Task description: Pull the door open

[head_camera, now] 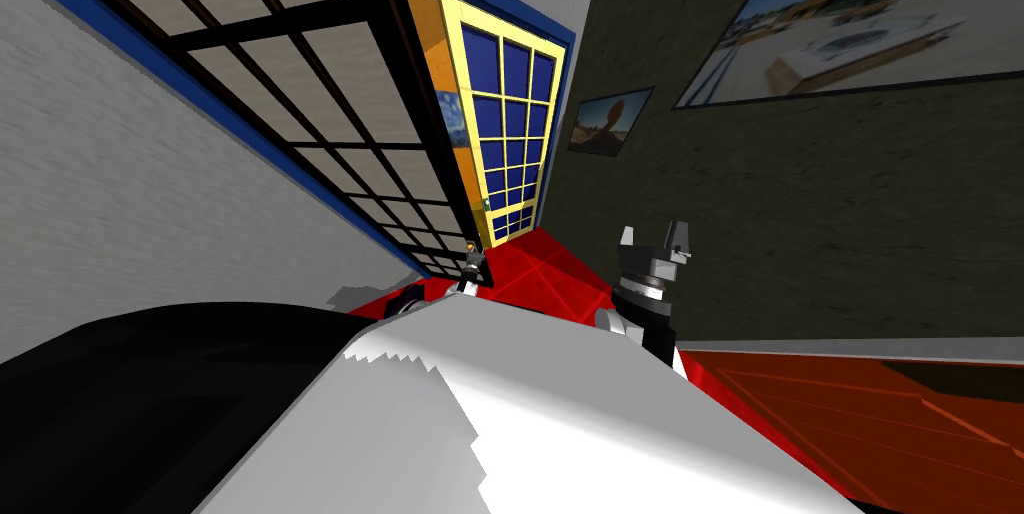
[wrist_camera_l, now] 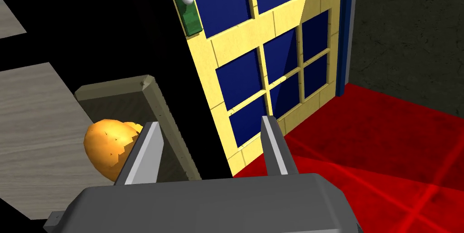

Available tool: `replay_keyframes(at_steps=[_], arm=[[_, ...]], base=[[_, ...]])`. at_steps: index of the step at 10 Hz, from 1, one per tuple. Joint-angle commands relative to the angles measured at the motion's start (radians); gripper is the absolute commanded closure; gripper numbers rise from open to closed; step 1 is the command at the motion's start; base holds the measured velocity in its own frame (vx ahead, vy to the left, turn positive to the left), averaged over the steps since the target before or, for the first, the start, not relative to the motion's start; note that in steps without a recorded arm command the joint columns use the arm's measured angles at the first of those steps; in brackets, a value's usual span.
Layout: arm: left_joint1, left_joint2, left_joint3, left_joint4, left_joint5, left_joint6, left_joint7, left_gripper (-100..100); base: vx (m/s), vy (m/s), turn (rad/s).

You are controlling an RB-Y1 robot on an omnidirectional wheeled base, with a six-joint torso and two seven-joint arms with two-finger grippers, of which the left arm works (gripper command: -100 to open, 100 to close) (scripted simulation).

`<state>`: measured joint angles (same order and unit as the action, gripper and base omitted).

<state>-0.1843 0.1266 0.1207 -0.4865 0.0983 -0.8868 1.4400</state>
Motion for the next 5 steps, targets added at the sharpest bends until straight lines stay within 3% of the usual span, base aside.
replay_keyframes(at_steps=[1, 5], arm=[[0.003, 0.013, 0.008, 0.001, 0.012, 0.002, 0.037, -100], [-0.011, 0.011, -0.002, 0.005, 0.026, 0.007, 0.123, -100]], base=[[-0.054, 0.016, -0.03], [-0.072, 0.034, -0.051]])
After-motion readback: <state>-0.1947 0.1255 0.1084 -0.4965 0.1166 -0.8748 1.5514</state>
